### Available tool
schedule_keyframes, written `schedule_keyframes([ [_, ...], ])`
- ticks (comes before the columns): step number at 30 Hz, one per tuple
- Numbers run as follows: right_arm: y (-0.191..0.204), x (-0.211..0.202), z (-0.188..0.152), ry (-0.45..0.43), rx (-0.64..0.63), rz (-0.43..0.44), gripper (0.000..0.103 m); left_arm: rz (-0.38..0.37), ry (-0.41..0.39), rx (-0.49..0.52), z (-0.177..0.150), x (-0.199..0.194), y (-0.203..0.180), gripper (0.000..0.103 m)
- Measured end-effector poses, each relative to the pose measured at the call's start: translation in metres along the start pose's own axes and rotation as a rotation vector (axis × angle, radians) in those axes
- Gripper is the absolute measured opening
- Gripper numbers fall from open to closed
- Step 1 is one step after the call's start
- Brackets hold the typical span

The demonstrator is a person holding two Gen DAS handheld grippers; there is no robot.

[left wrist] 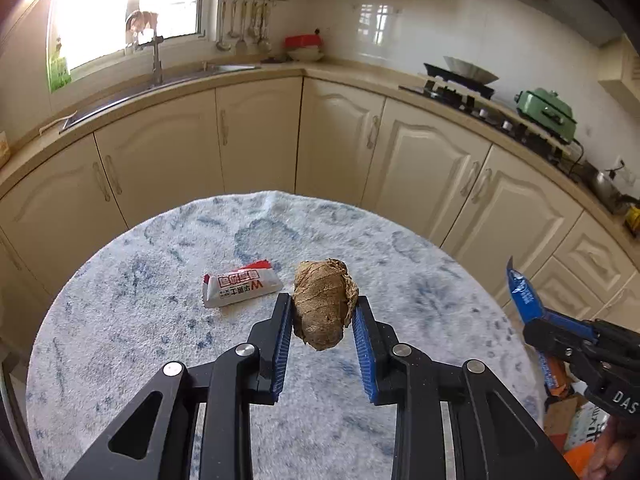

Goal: Collect trash
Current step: 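Grasp the blue-wrapped chocolate bar with the right tool while the left grasps the peanut shell, then carry the chocolate bar and peanut shell to the blue bin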

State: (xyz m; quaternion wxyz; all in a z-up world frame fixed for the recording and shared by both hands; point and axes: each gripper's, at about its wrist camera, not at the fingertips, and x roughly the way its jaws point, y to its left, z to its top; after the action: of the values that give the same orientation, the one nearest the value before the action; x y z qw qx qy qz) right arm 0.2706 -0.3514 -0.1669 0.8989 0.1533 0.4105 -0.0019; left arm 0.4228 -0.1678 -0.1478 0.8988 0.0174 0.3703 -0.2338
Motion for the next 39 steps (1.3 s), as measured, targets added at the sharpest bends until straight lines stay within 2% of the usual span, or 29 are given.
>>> schedule_keyframes([
  [9,-0.017,-0.1,-0.029,-0.114,0.032,-0.007,0.019,-0.115,-0.114,0.08,-0.03,-0.109,-0.072,0.026],
  [13,-0.041,-0.146,-0.053,-0.161,0.079,-0.046,0.019,-0.192,-0.131,0.138,-0.053,-0.142,-0.112,0.026],
  [17,-0.071,-0.185,-0.081,-0.19,0.139,-0.11,0.019,-0.283,-0.111,0.199,-0.076,-0.16,-0.152,0.026],
  [21,-0.109,-0.216,-0.114,-0.19,0.219,-0.179,0.019,-0.372,-0.058,0.274,-0.097,-0.158,-0.202,0.026],
  [26,-0.159,-0.234,-0.161,-0.144,0.321,-0.271,0.019,-0.465,0.073,0.349,-0.131,-0.137,-0.256,0.026],
  [33,-0.213,-0.215,-0.217,-0.031,0.447,-0.332,0.019,-0.48,0.255,0.432,-0.173,-0.088,-0.298,0.026],
  [39,-0.252,-0.184,-0.253,0.066,0.545,-0.324,0.019,-0.471,0.378,0.465,-0.197,-0.047,-0.319,0.026],
])
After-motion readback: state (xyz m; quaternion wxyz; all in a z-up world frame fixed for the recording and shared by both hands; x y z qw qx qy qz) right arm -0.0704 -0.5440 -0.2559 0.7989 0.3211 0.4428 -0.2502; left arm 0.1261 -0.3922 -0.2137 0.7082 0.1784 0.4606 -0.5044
